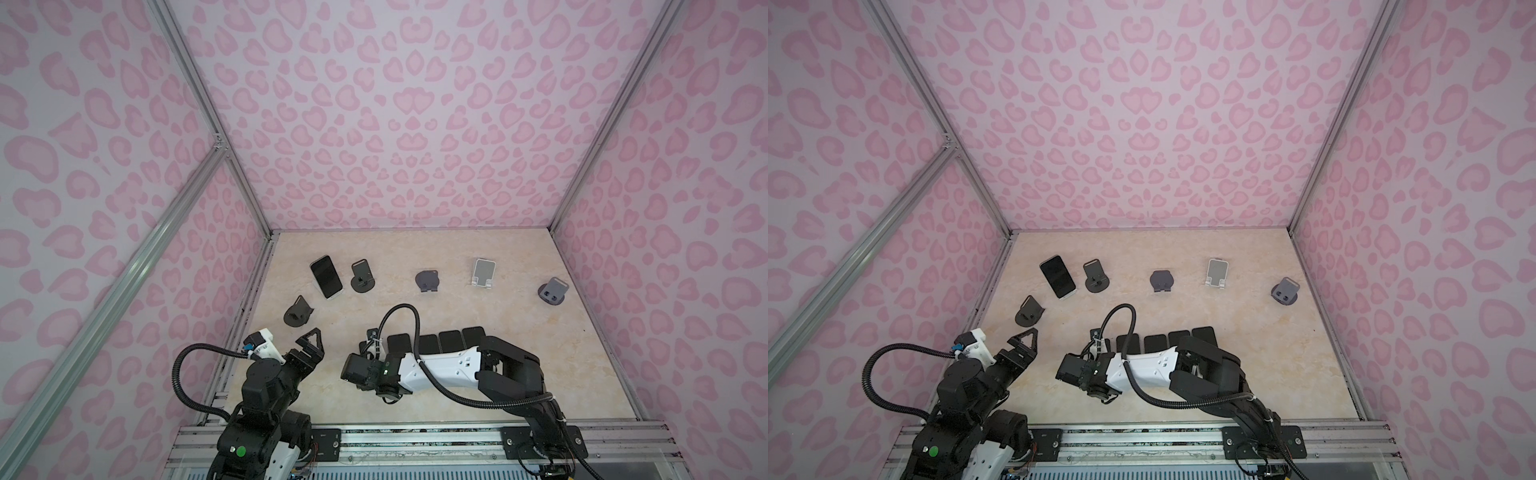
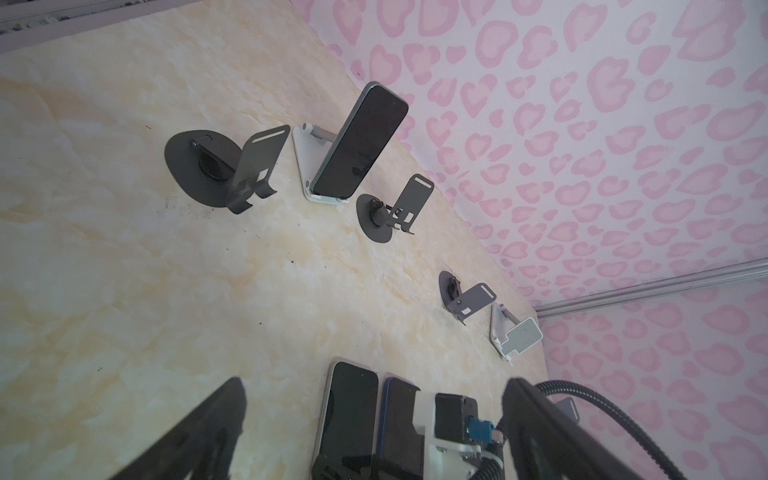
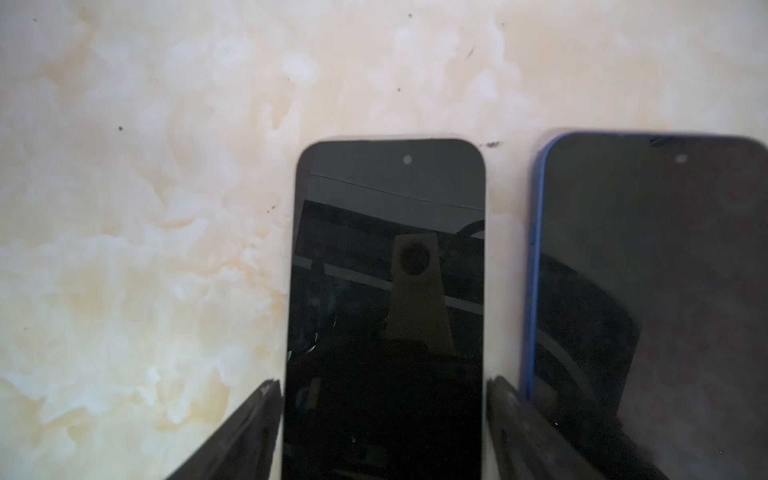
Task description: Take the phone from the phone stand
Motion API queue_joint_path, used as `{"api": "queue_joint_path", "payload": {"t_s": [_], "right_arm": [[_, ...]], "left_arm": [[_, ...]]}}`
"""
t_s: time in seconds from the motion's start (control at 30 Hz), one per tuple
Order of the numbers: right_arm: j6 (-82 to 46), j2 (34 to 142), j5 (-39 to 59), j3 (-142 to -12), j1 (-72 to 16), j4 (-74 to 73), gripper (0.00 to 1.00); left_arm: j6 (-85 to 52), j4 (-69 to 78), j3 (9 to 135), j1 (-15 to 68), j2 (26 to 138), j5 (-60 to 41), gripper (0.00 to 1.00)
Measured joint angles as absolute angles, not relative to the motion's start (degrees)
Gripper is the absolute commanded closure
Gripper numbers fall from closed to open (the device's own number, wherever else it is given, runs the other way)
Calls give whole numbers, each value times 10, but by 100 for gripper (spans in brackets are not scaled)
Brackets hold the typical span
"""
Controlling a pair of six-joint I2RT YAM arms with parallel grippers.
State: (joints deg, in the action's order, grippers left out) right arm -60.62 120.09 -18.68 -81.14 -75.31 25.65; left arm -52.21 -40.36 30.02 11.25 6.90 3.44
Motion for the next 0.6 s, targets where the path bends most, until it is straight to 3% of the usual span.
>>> {"api": "queue_joint_path", "payload": {"t_s": [0.2,0.6], "right_arm": [[-594,1173,-175,-807,-749,265,14],[-527,1036,-179,-722,-698,224,11]], "left_arm": [[-524,-400,282,112,87,28,1],[-543,-350,209,116,159,-47,6]]}}
